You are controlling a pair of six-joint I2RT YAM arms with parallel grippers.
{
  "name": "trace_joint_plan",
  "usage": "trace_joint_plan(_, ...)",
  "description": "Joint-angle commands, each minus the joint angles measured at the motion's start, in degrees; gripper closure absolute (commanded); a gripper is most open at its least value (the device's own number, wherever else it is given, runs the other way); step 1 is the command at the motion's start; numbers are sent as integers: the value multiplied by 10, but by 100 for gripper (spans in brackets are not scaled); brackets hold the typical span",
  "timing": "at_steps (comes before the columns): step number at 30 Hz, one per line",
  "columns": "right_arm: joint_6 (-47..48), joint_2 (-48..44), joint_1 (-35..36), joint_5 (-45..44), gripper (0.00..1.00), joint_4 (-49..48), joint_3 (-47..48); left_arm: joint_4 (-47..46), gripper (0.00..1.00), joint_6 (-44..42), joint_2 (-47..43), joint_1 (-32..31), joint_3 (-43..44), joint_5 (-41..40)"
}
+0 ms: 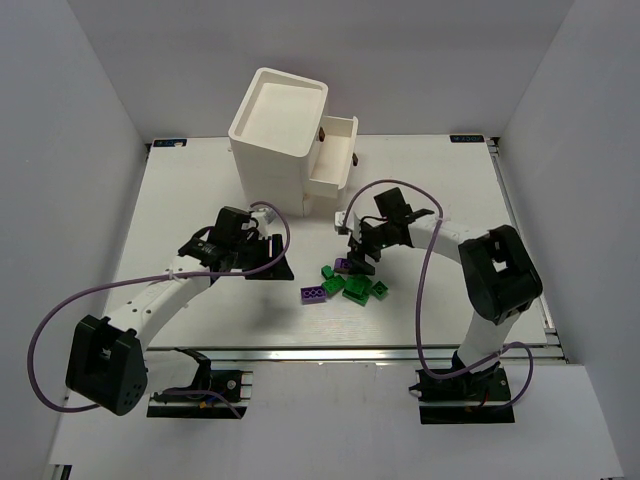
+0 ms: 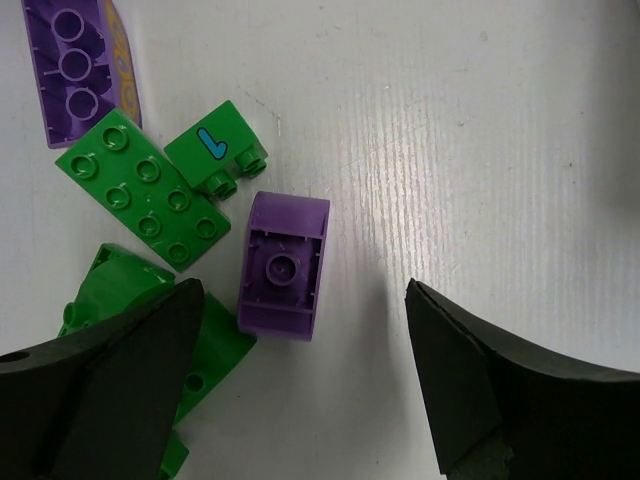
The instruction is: Sort the legos into containers by color
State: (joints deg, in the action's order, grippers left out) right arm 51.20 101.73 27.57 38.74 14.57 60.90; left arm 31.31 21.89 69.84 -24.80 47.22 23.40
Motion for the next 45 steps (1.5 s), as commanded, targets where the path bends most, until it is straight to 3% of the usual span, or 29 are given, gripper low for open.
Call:
trace_joint_plan(1, -6, 10, 16, -13, 14, -17, 15, 2, 34, -1, -14, -8, 9, -6)
trace_joint_plan(9, 9, 32, 35, -49, 24, 4, 36, 24, 29, -28, 7, -24, 27, -19)
trace_joint_plan(17, 12, 50, 31, -63, 73, 52, 69, 19, 27, -29, 23, -37, 30, -27)
trace_joint_plan(19, 15, 42, 29, -55, 78, 60, 69, 17, 27, -28, 23, -42, 31, -28)
trace_joint_plan(22, 2, 0, 25, -39, 95, 60, 74, 15, 27, -24, 25, -42, 32, -33)
trace_joint_plan(25, -74, -37, 13, -14, 100, 50, 106, 9, 27, -17, 25, -42, 38, -33)
trace_joint_plan(32, -321, -16, -28, -18, 100, -12, 286, -9, 26, -25, 28, -42, 46, -46)
trace_joint_plan(36, -486, 22, -33, -118, 100, -73, 344, -1, 26, -29, 38, -42, 57, -47)
trace_joint_plan(43, -550, 136, -22, -201, 99, -108, 447, 1, 25, -31, 41, -42, 67, -47)
trace_joint_plan(45, -554, 159, -23, -202, 85, -110, 481, 8, 23, -39, 44, -42, 74, -45)
